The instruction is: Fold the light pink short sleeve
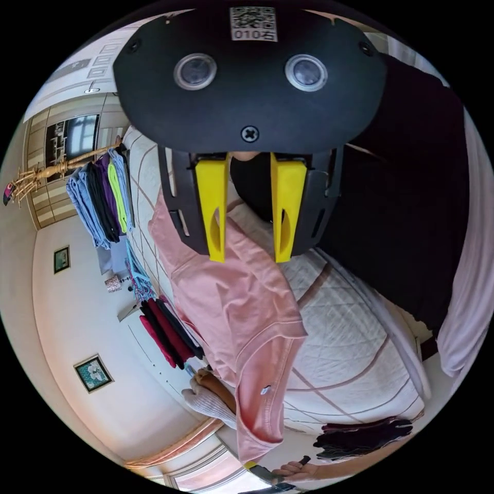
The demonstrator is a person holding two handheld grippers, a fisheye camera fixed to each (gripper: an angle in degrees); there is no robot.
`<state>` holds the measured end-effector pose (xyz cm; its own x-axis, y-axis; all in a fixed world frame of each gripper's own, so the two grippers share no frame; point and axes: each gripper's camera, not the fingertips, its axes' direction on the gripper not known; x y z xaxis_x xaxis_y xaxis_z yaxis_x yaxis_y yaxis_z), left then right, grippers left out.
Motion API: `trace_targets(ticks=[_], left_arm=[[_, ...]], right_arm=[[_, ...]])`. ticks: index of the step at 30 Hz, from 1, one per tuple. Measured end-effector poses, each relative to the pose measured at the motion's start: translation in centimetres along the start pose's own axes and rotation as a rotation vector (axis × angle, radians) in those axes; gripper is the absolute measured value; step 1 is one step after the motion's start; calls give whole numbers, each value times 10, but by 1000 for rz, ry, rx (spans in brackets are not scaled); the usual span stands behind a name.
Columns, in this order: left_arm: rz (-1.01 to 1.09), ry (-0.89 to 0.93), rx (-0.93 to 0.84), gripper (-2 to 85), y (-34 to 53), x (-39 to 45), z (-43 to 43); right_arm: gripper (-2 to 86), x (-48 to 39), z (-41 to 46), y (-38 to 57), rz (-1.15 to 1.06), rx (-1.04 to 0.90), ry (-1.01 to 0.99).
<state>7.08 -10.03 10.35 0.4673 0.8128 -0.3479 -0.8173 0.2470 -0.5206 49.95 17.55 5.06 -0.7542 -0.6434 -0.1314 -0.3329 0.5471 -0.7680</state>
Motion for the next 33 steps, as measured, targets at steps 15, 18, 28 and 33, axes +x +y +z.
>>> trace_targets(ticks=[15,18,28,33], left_arm=[[166,-495,398,0,-157,103,-207],[202,-544,545,0,-193,143,-279],[303,-600,632,-1,-269,247,-415],[323,-600,616,-1,-286,273,-412]], right_arm=[[11,130,-292,33,481,461,363],[10,102,-384,36,480,547,528],[11,-40,-561,46,320,573,904],[12,-93,-572,60,266,575,874]])
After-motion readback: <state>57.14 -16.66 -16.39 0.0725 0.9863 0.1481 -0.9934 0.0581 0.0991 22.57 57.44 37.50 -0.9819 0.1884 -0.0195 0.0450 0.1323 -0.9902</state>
